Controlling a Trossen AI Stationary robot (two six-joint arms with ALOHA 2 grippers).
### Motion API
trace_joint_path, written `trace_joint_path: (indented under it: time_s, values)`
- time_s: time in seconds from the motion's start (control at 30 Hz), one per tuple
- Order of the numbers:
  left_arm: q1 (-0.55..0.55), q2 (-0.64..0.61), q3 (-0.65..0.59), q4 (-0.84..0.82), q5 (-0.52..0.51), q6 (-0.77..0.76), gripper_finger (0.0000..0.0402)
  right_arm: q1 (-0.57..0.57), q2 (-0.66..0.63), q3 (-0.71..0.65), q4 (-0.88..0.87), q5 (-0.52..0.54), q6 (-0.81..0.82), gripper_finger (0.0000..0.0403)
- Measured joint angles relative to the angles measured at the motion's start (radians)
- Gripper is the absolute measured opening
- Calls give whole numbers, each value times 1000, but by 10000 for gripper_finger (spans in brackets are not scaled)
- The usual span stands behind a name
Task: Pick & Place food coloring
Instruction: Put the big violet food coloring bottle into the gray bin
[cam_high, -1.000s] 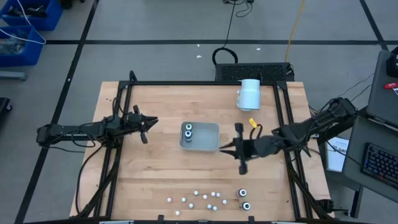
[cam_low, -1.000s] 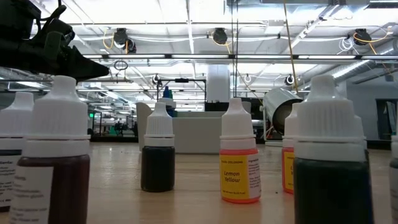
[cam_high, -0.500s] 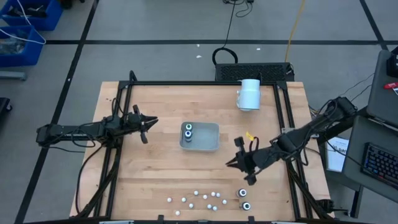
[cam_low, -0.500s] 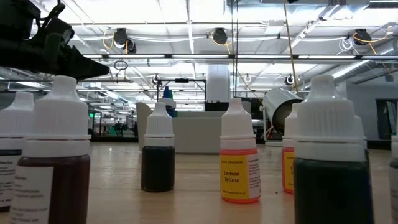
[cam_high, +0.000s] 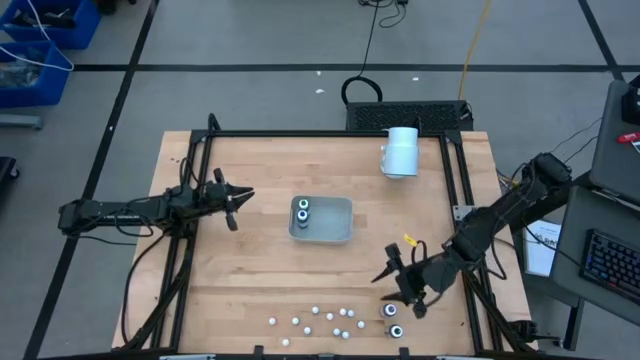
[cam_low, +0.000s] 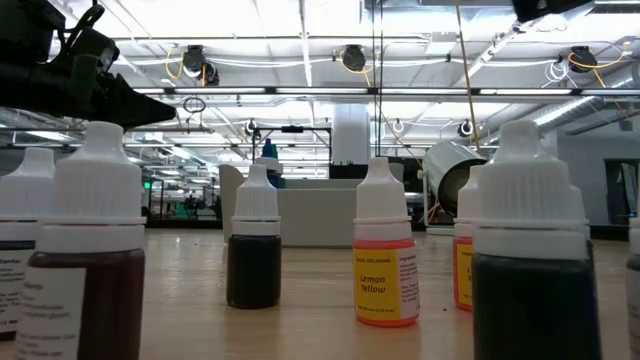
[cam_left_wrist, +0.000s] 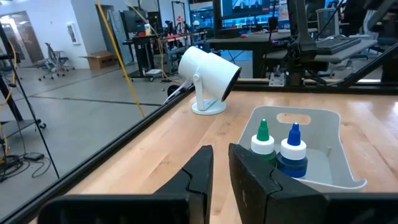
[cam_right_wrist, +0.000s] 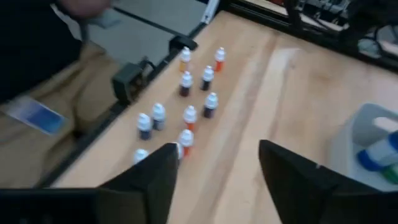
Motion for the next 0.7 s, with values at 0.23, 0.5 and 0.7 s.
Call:
trace_joint_path:
  time_s: [0.23,0.5,0.7]
  values:
    - [0,0,0,0,0,-1,58,78,0,0,-56,1,129,272]
    - [0,0,0,-1,0,-1,58,99,0,-97,24,2,239,277]
    - [0,0,0,-1,-1,2,58,98,0,-170,141,3,251,268]
